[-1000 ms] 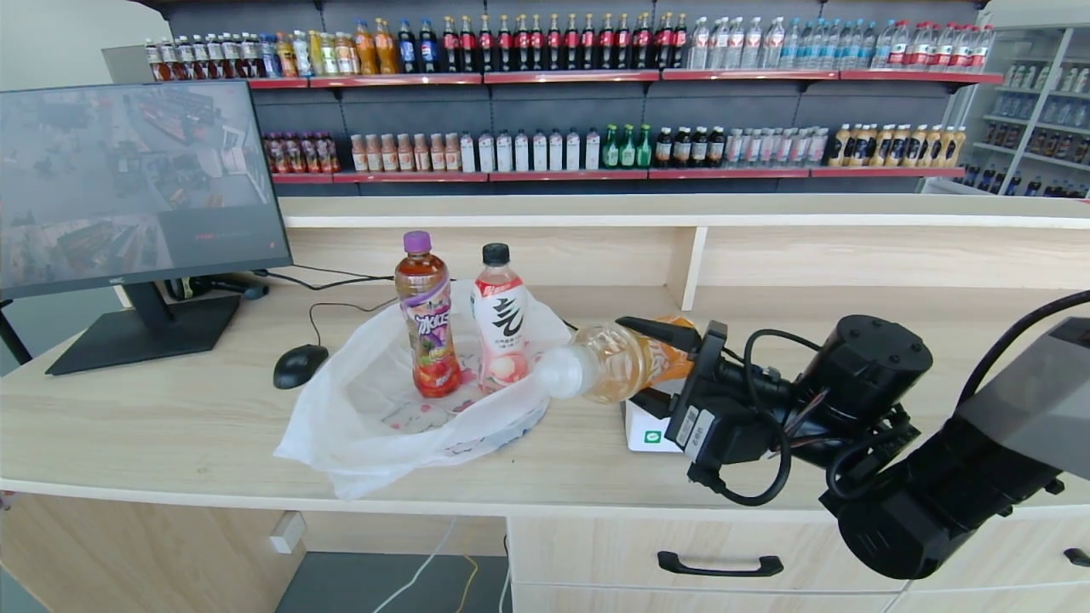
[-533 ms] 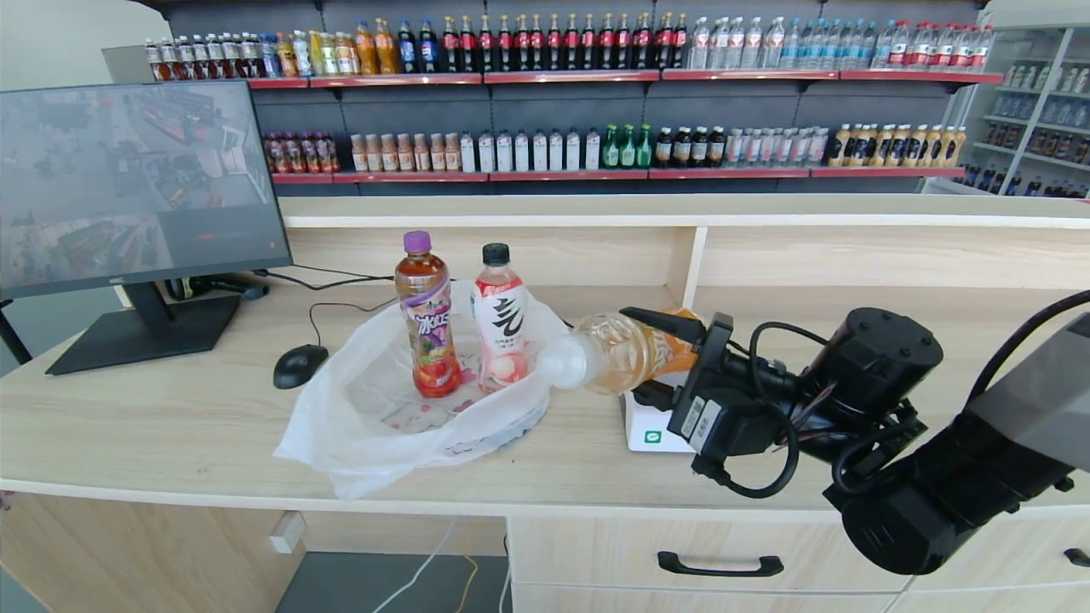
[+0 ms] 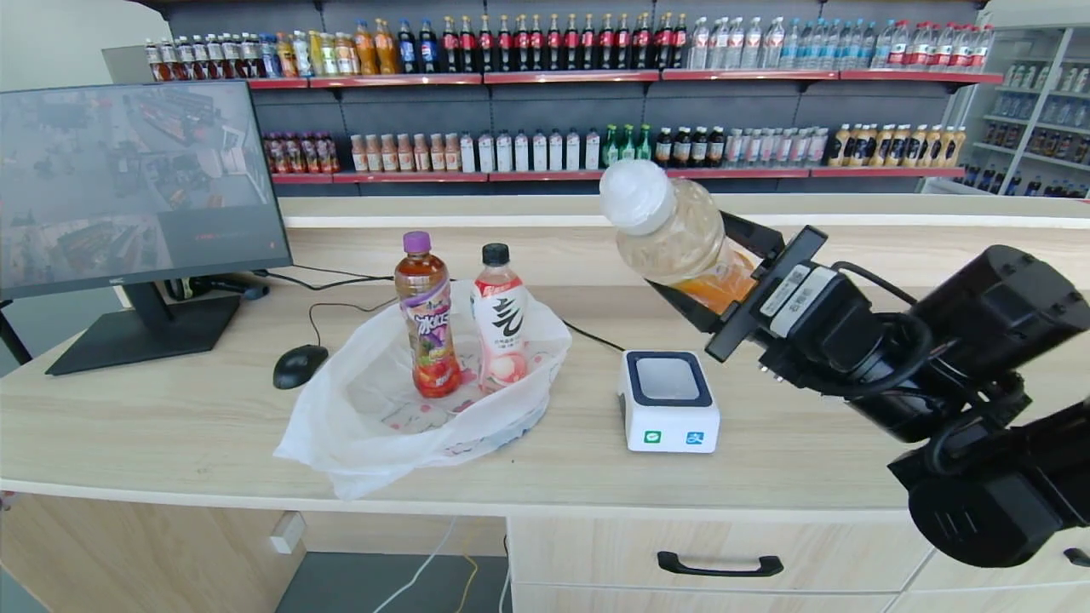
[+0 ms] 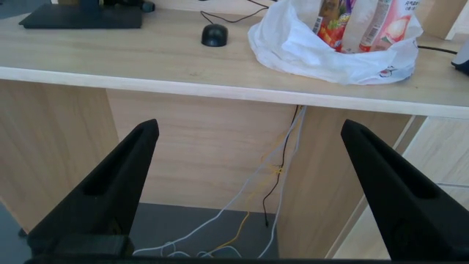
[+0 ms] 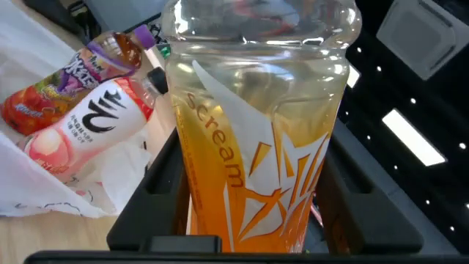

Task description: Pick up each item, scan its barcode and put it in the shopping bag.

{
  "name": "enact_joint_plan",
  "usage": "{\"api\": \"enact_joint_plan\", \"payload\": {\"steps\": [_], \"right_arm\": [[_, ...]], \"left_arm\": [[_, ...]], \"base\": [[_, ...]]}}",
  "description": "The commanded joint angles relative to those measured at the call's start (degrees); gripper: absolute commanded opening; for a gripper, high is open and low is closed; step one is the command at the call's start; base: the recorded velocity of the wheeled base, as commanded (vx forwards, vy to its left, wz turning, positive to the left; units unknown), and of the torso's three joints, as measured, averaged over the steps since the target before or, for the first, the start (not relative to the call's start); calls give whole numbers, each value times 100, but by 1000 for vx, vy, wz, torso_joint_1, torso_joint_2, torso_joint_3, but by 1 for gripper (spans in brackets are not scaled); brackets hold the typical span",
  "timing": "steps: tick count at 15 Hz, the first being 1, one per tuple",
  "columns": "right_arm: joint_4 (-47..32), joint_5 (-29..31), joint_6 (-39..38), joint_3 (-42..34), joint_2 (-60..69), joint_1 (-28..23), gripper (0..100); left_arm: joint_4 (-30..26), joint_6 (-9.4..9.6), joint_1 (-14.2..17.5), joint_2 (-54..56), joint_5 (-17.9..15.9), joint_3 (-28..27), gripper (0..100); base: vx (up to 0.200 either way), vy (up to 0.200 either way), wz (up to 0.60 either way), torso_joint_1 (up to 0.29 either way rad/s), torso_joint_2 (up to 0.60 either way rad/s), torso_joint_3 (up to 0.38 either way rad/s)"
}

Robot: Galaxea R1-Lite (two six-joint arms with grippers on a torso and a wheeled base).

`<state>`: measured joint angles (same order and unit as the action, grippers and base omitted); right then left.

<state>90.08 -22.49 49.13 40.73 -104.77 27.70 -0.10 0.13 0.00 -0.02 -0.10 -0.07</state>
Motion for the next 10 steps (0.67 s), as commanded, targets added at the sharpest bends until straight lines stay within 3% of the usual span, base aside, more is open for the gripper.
{"api": "enact_joint_plan", "payload": {"steps": [1, 5, 7, 8, 10], "right_arm": [[-8, 746, -571, -127, 615, 421, 0], [-8, 1819, -1951, -346, 923, 350, 0], [-8, 2443, -2812, -997, 905, 280, 0], [-8, 2548, -3111, -1076, 905, 263, 0], [-8, 2566, -3225, -909, 853, 254, 0]], "left_arm": [[1, -5, 0, 2, 1, -1, 100], [1, -5, 9, 2, 1, -1, 100], [1, -5, 0, 2, 1, -1, 100], [1, -5, 0, 2, 1, -1, 100], [1, -5, 0, 2, 1, -1, 100]], "base": [[0, 0, 0, 0, 0, 0], [0, 0, 0, 0, 0, 0], [0, 0, 0, 0, 0, 0], [0, 0, 0, 0, 0, 0], [-200, 0, 0, 2, 2, 2]]}}
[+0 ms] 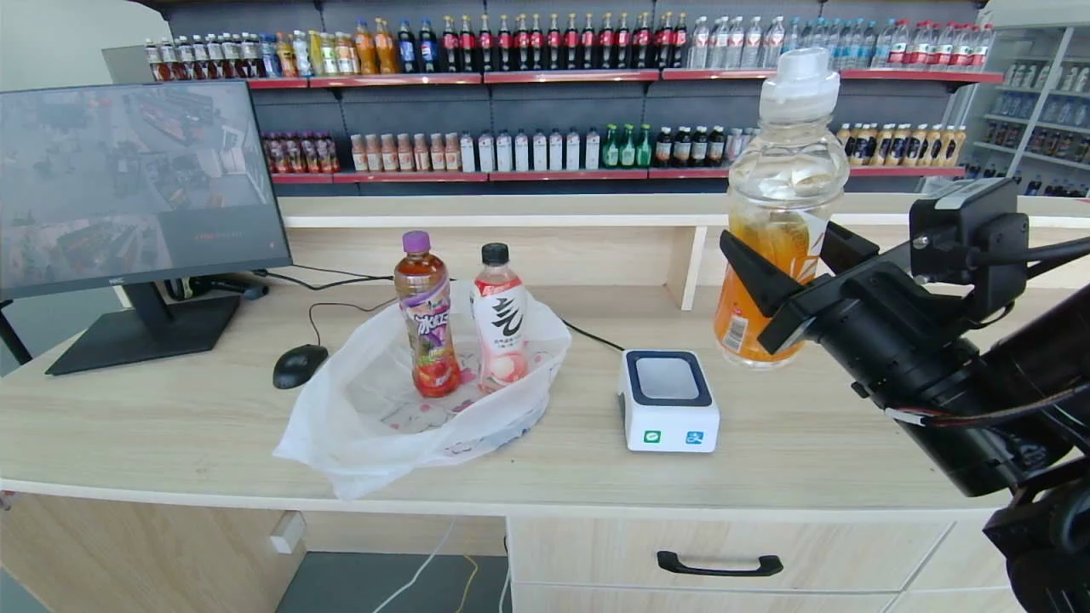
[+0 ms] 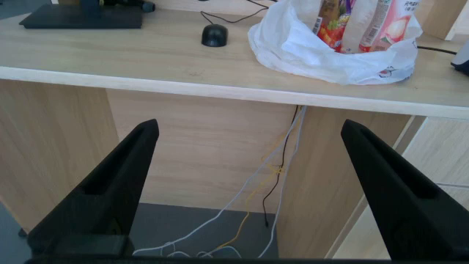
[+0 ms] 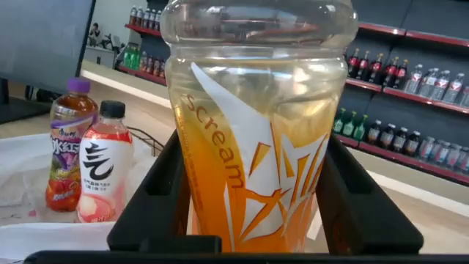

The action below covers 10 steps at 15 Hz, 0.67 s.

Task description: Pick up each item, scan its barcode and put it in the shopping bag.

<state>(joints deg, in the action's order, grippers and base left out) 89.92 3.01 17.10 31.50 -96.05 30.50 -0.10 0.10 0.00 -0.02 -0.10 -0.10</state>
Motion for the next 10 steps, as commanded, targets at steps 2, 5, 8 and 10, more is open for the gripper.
{"api": "enact_joint_plan", "payload": {"steps": [2, 5, 8, 10], "right_arm": [[8, 15, -155, 14, -107, -194, 0], [8, 24, -251, -39, -186, -343, 0], [8, 33, -322, -153, -168, -528, 0], [8, 33, -339, -153, -160, -528, 0]], "left_arm": [[1, -1, 9, 2, 1, 1, 100], [1, -1, 0, 2, 1, 1, 100], [1, -10, 0, 2, 1, 1, 100], [1, -10, 0, 2, 1, 1, 100]], "base": [[-100, 0, 0, 9, 4, 1], [0, 0, 0, 0, 0, 0], [0, 67, 0, 6, 6, 1], [0, 200, 0, 0, 5, 2]]}}
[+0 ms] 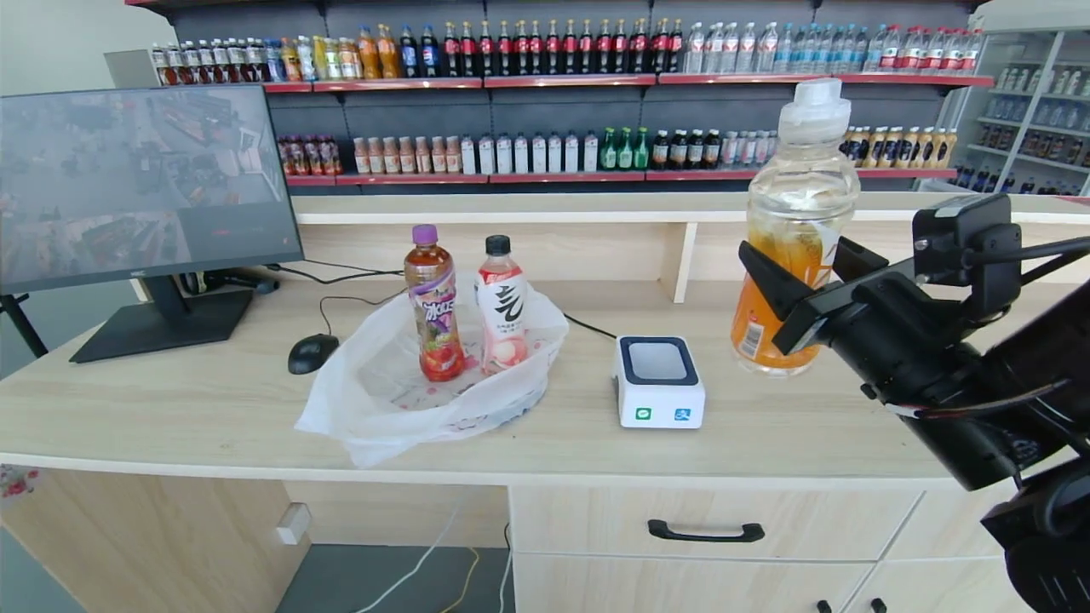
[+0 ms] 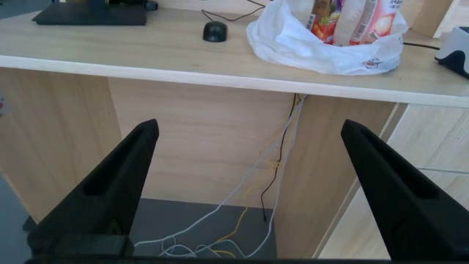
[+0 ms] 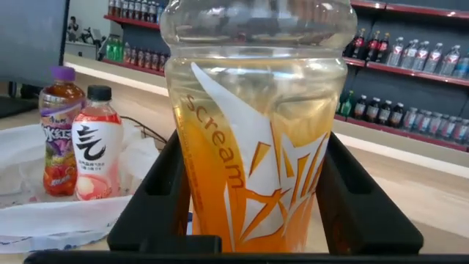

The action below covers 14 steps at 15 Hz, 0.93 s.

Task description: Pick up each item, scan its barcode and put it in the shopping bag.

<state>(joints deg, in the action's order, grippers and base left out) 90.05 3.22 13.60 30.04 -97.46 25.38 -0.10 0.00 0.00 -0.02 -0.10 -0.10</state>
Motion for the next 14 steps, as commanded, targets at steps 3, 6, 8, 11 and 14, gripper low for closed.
{"api": "enact_joint_plan", "payload": {"steps": [3, 6, 8, 11, 14], "right_arm": [[-5, 12, -25, -7, 17, -16, 0], [-5, 12, -25, 28, 34, 11, 0], [-5, 3, -25, 46, 26, 99, 0], [-5, 21, -244, 266, -141, 705, 0], [-5, 30, -262, 547, -563, 775, 0]], "left_arm": [[1, 0, 0, 2, 1, 1, 100], [1, 0, 0, 2, 1, 1, 100], [1, 0, 9, 2, 1, 1, 100], [1, 9, 0, 2, 1, 1, 100], [1, 9, 0, 2, 1, 1, 100]], "base": [[0, 200, 0, 6, 2, 1], [0, 200, 0, -4, 1, 5], [0, 200, 0, 5, 5, 5], [0, 0, 0, 0, 0, 0], [0, 0, 0, 0, 0, 0]]}}
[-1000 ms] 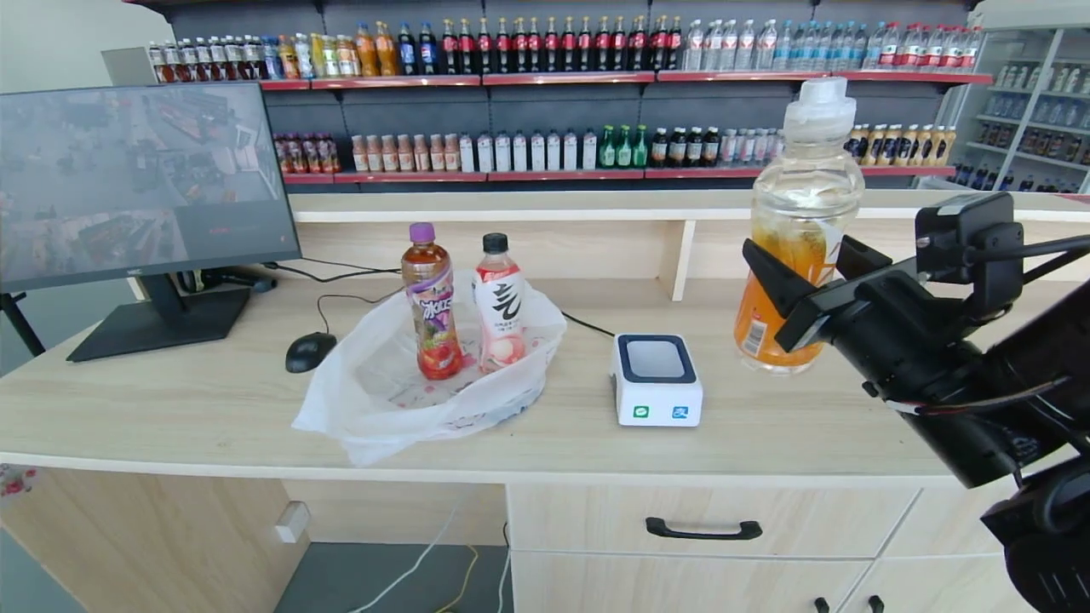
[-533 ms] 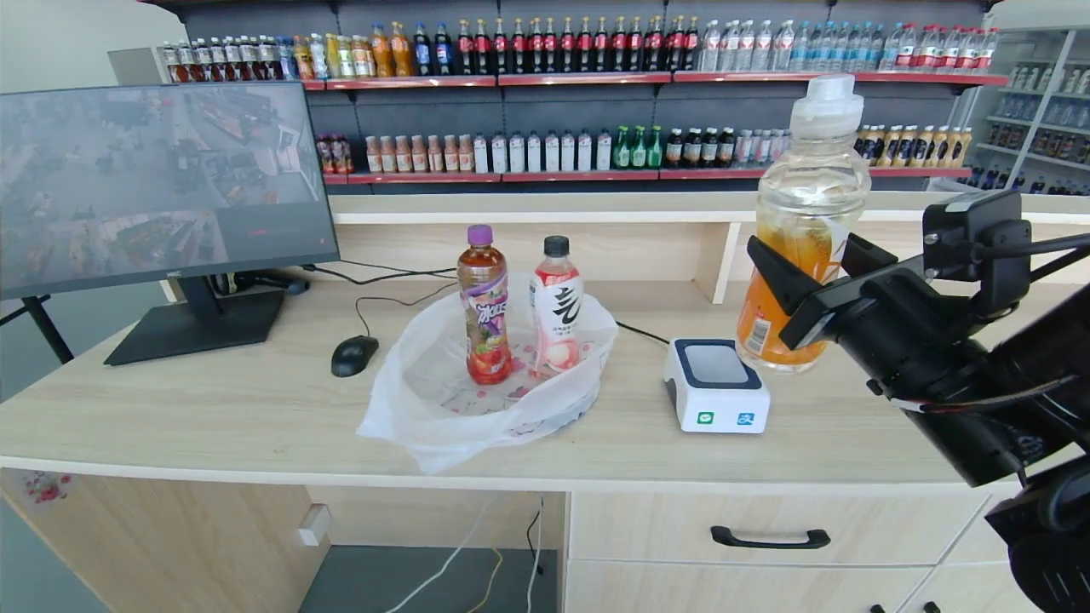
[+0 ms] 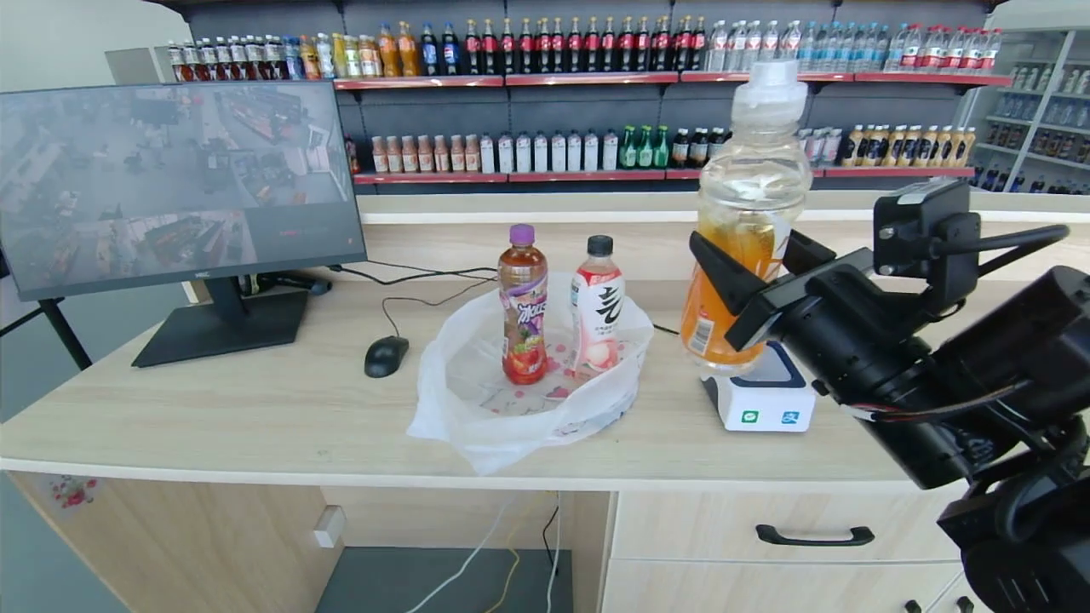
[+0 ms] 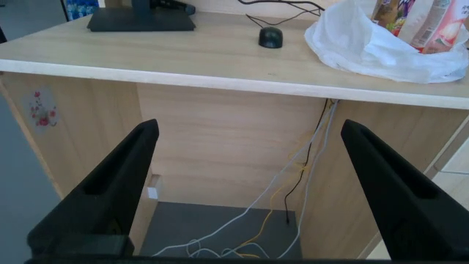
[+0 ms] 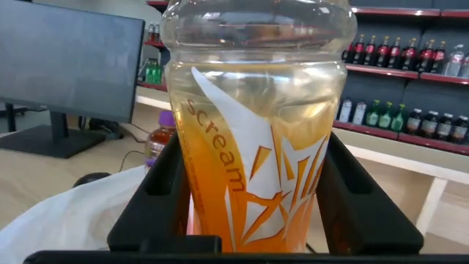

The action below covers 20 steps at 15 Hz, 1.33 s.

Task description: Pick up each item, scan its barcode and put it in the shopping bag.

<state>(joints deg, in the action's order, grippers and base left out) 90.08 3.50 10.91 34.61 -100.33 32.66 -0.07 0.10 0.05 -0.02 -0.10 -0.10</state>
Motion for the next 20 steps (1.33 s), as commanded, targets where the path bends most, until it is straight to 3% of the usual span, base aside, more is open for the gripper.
{"api": "enact_joint_plan", "payload": {"steps": [1, 6, 9, 20], "right_arm": [[-8, 2, -19, 230, -523, 179, 0], [-8, 424, -326, 1180, -1577, 874, 0], [-8, 696, -406, 1382, -1815, 918, 0], [-8, 705, -634, 2709, -2993, 1269, 0]], "left_arm": [[-1, -1, -5, 2, 1, 1, 100], [-1, -1, -5, 2, 1, 1, 100], [-1, -1, 4, 2, 1, 1, 100], [-1, -1, -5, 2, 1, 1, 100]], "base": [[0, 0, 0, 0, 0, 0], [0, 0, 0, 0, 0, 0], [0, 0, 0, 0, 0, 0], [0, 0, 0, 0, 0, 0]]}}
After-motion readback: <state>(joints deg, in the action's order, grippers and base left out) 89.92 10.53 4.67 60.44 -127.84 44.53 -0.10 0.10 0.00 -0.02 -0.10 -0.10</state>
